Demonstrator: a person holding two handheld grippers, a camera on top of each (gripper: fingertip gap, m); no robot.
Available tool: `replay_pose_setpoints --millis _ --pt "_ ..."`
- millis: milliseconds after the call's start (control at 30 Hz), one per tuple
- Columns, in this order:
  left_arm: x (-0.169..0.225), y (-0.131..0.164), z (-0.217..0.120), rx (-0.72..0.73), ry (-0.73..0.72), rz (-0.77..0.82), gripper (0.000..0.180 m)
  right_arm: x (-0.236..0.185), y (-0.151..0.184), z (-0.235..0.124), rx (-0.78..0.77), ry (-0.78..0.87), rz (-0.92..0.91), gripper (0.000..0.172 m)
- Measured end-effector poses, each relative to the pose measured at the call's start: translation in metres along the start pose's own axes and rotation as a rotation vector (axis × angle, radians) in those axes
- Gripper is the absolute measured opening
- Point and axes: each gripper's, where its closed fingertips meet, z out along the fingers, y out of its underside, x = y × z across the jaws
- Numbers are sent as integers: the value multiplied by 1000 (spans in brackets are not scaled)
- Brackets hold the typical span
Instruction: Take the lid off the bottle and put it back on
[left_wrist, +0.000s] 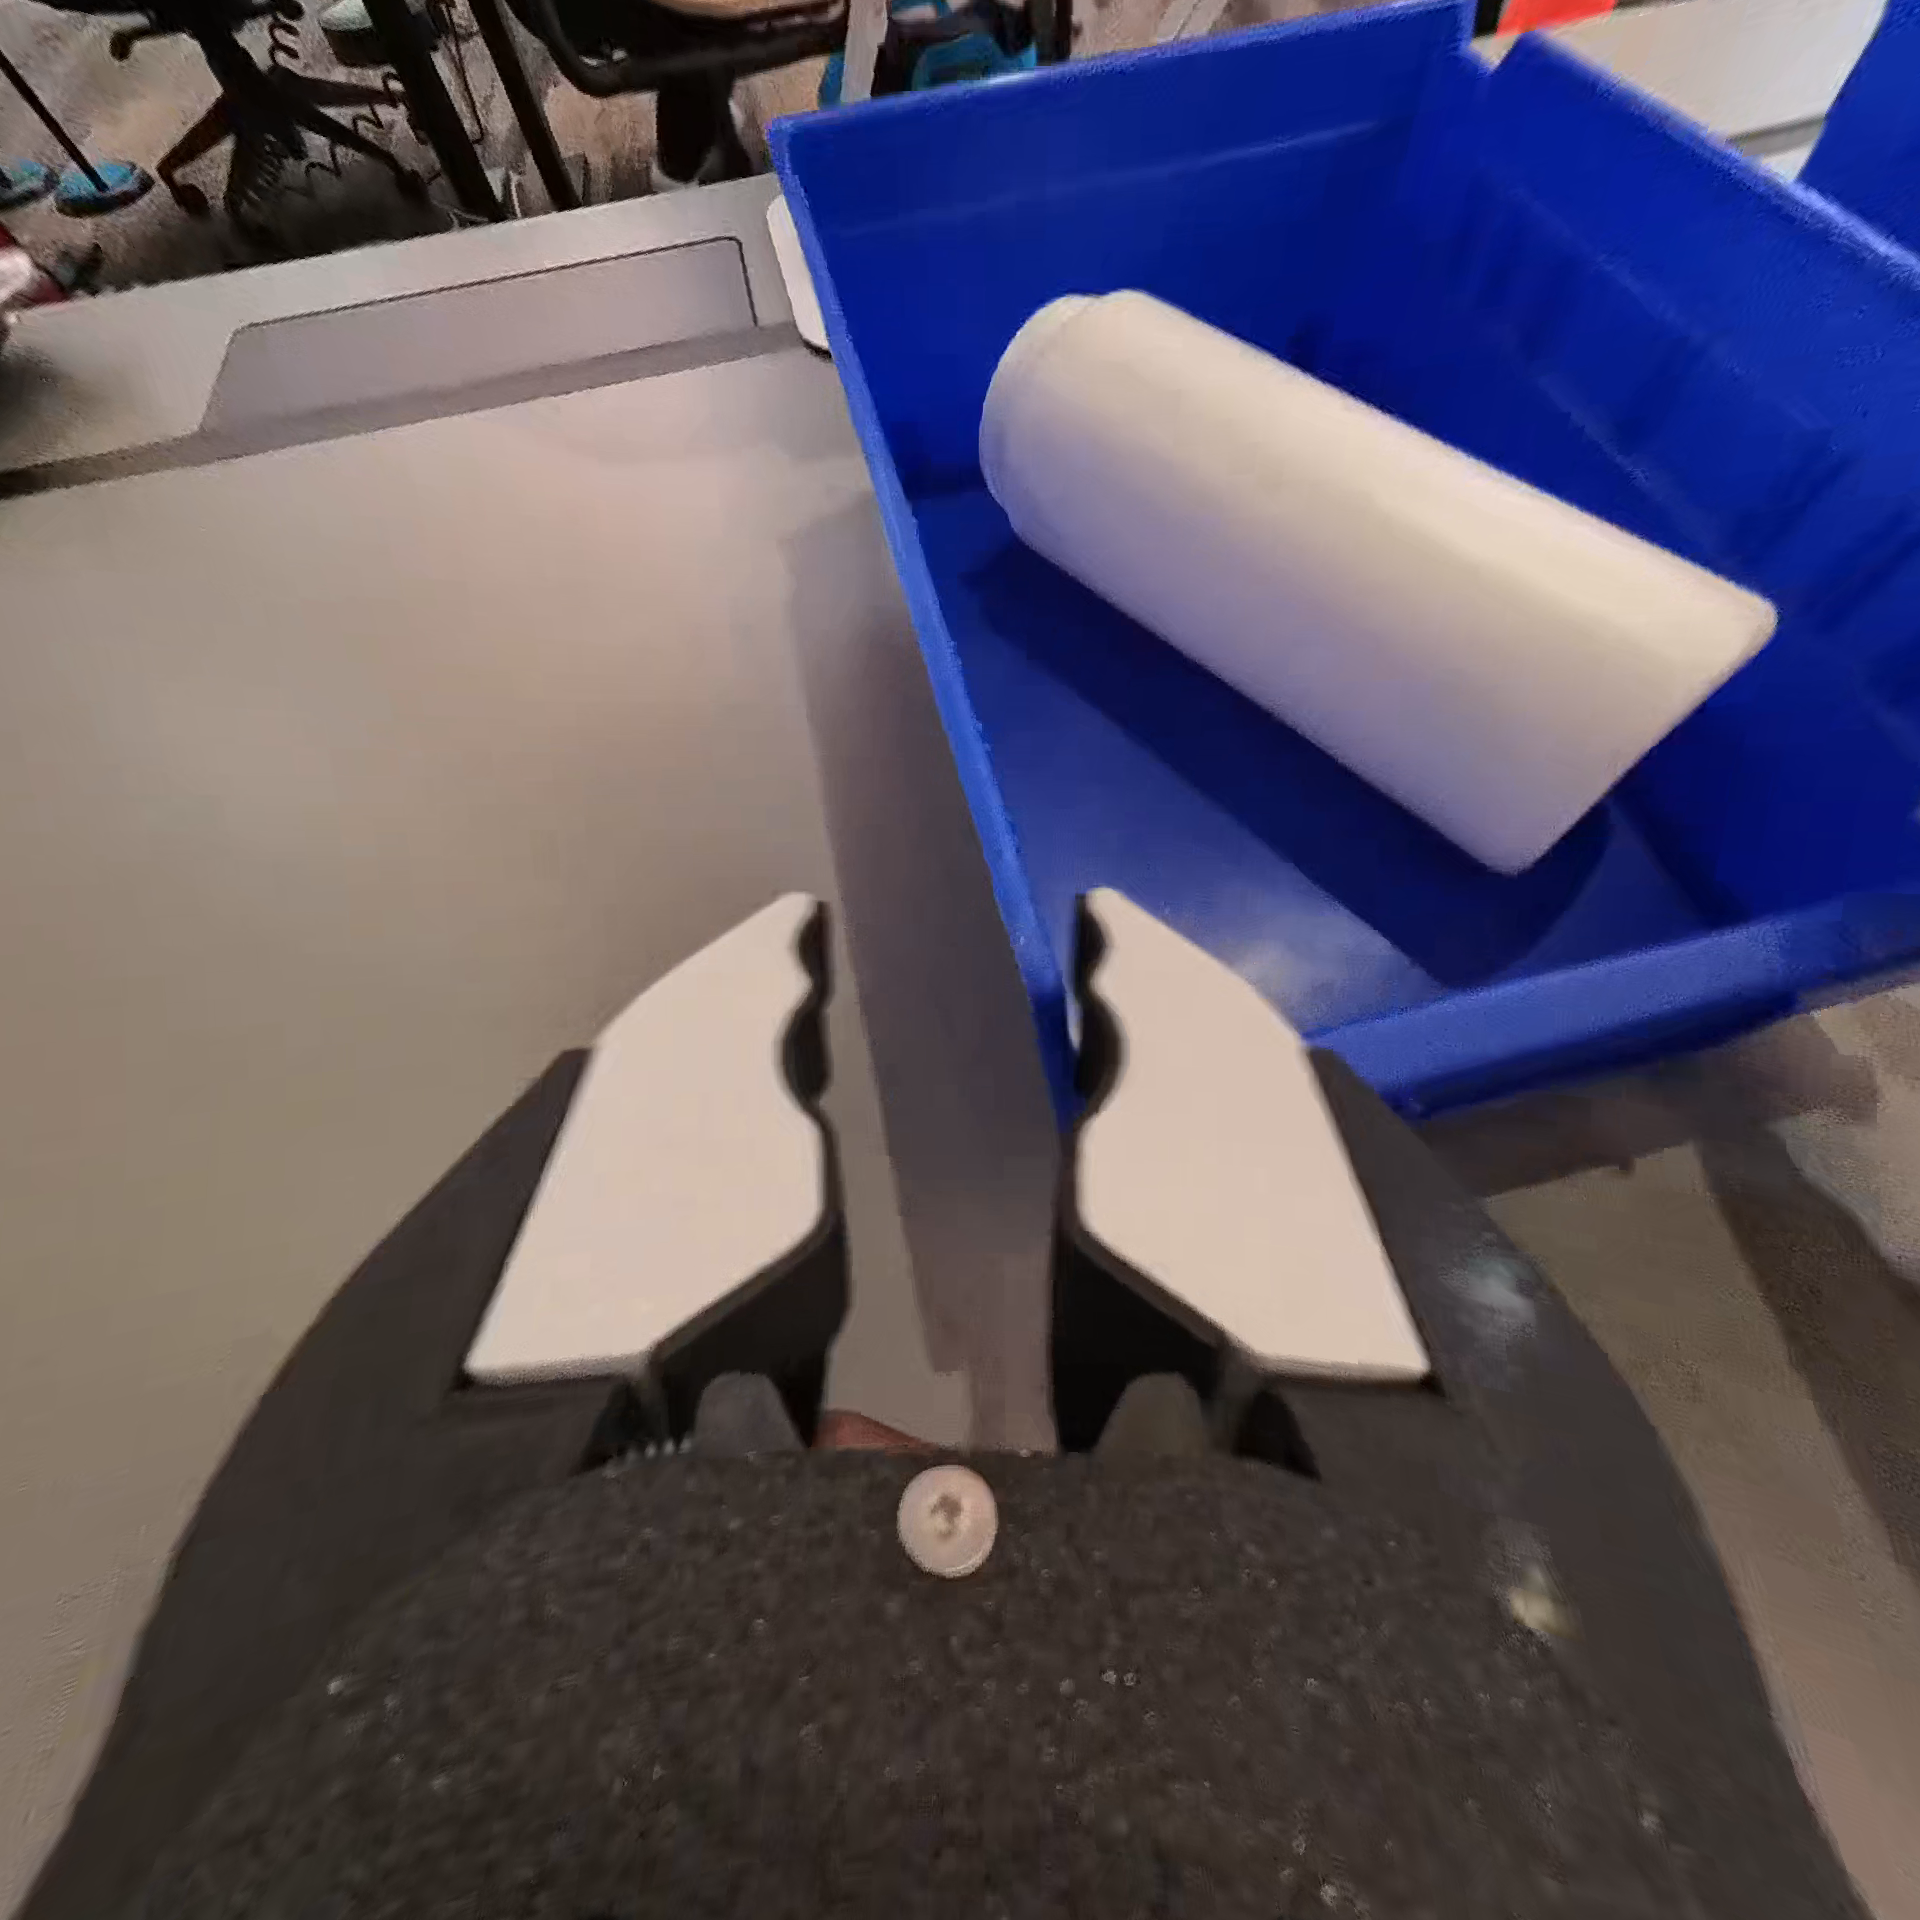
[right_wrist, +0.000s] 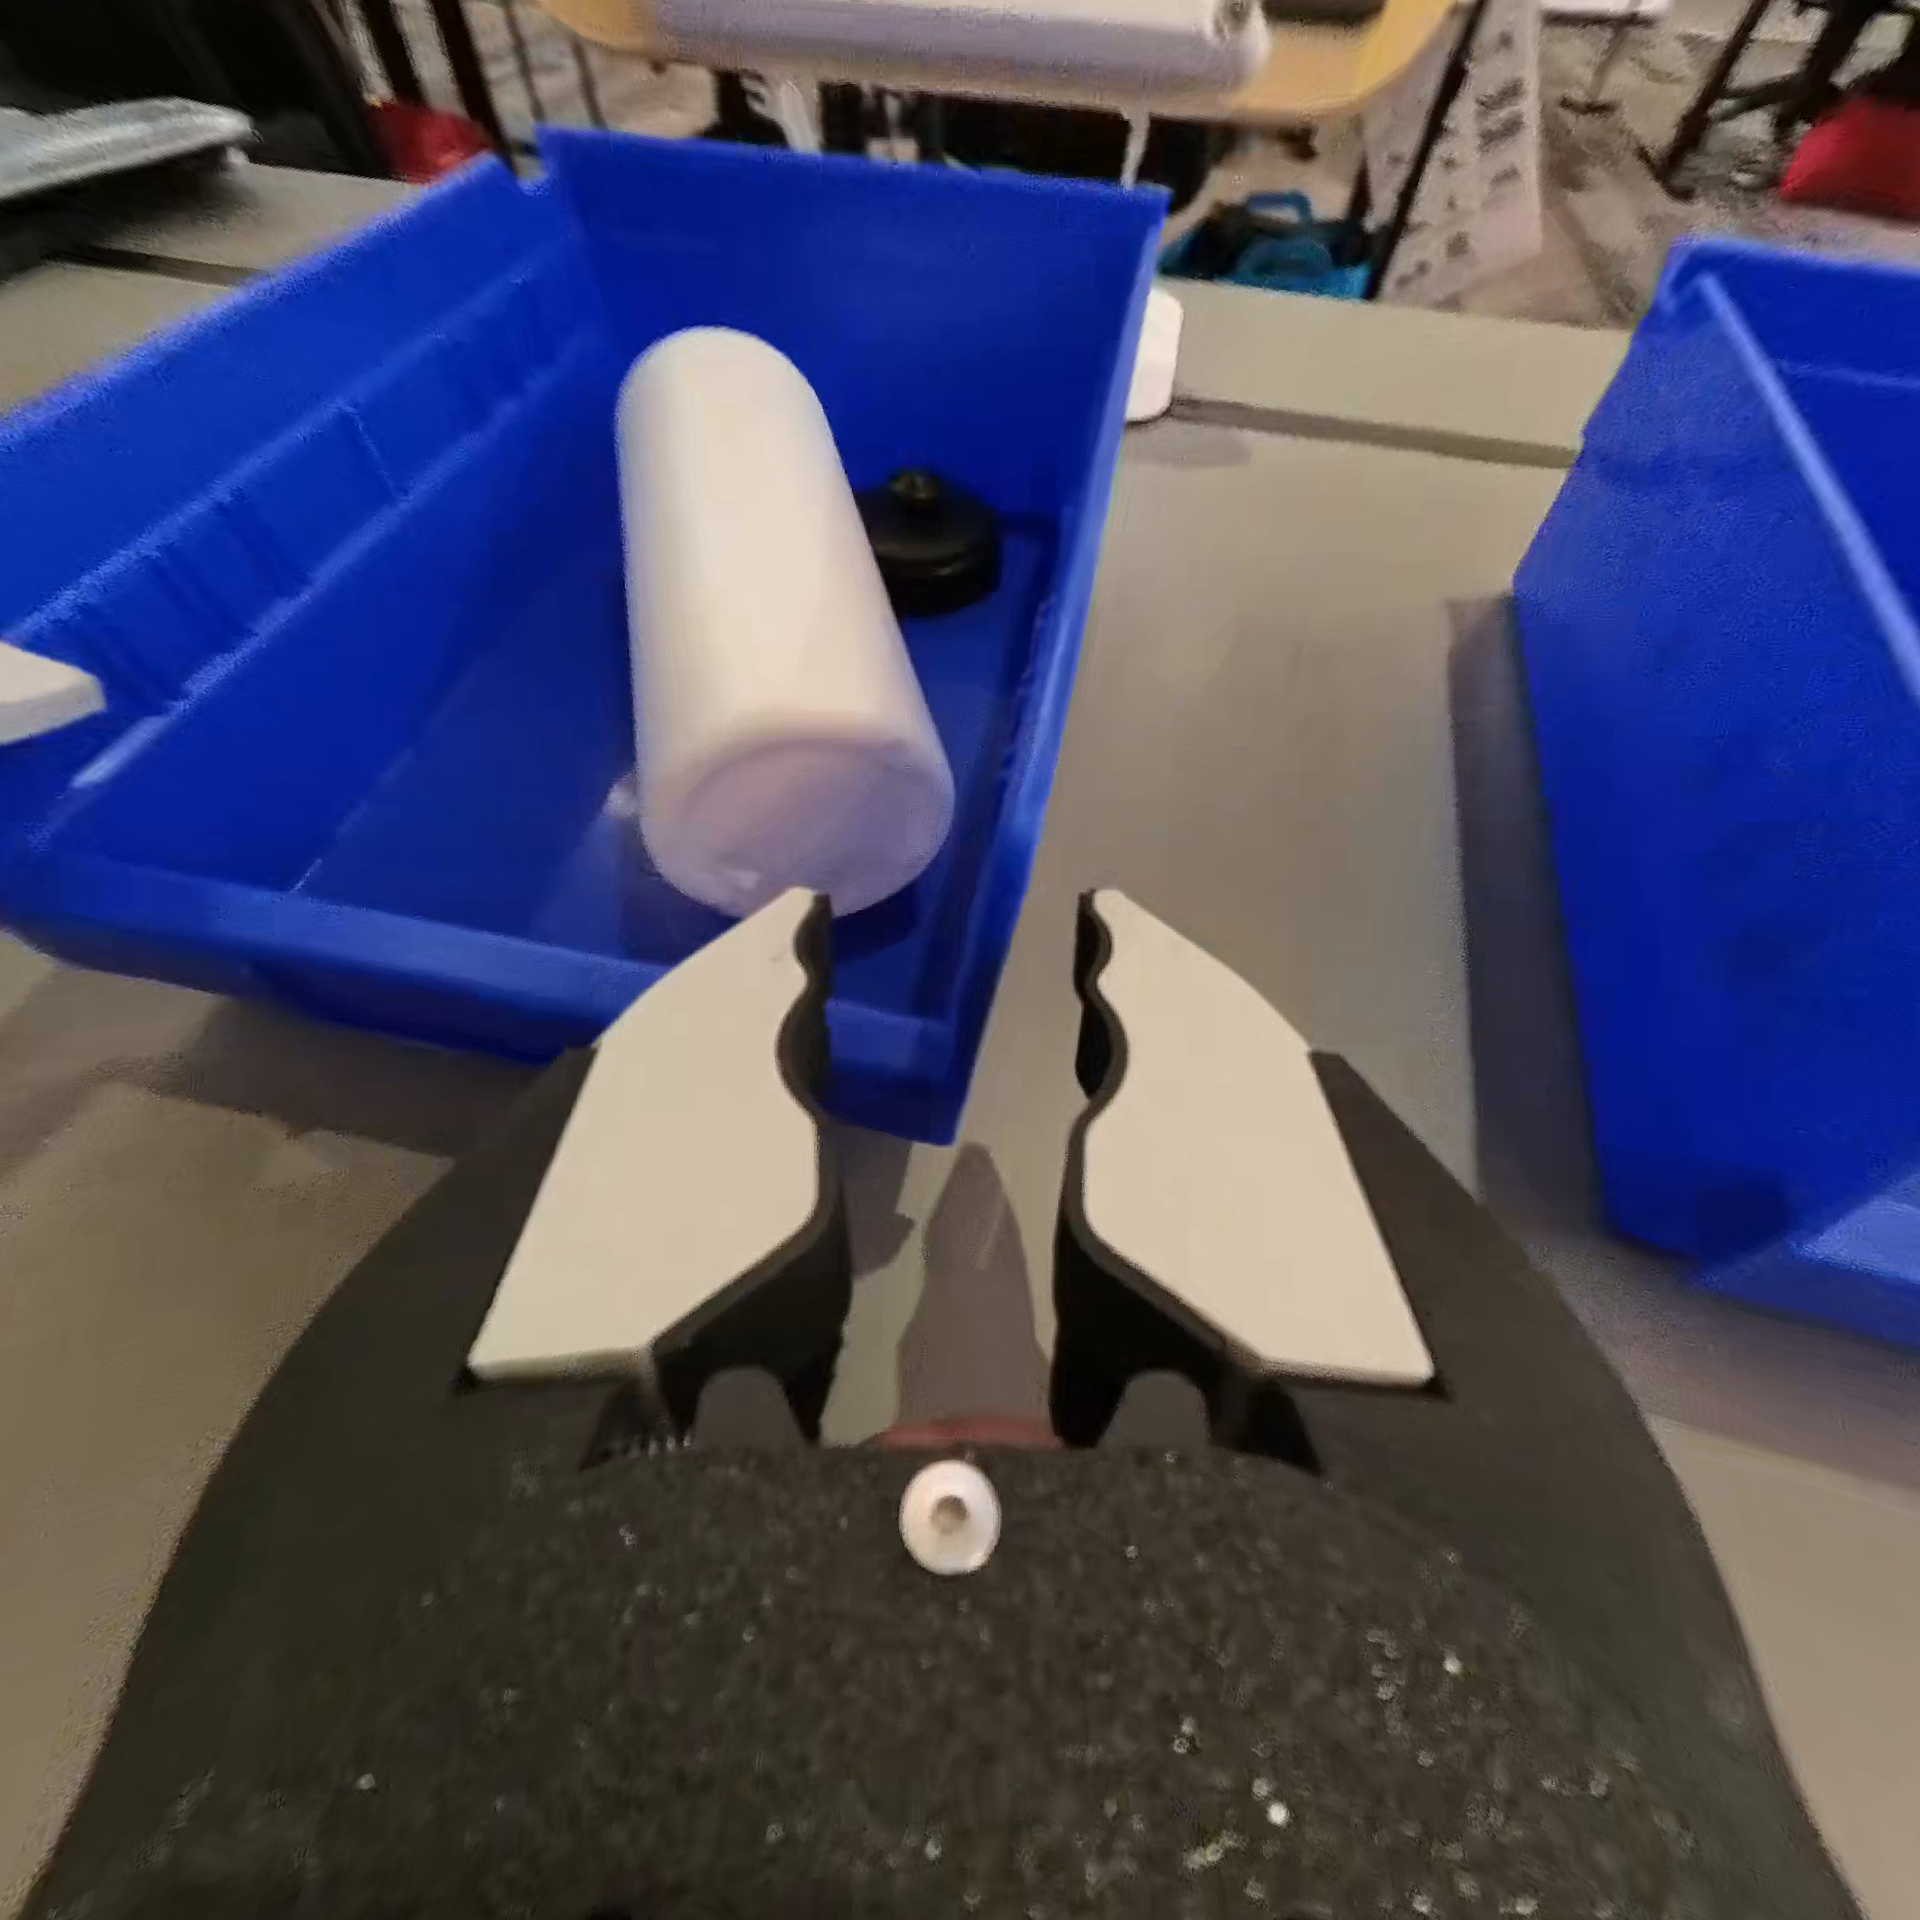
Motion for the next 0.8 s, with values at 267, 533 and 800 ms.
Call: replay_pose_setpoints --millis 267,533,800 --pt "-11 -8 1 46 -29 -61 3 -11 3 9 -20 89 59 4" --pt "-103 -22 -36 156 -145 -190 2 -93 -45 17 126 81 41 3" --pt "-228 4 -62 187 -240 -265 2 -219 -66 54 156 -14 4 3"
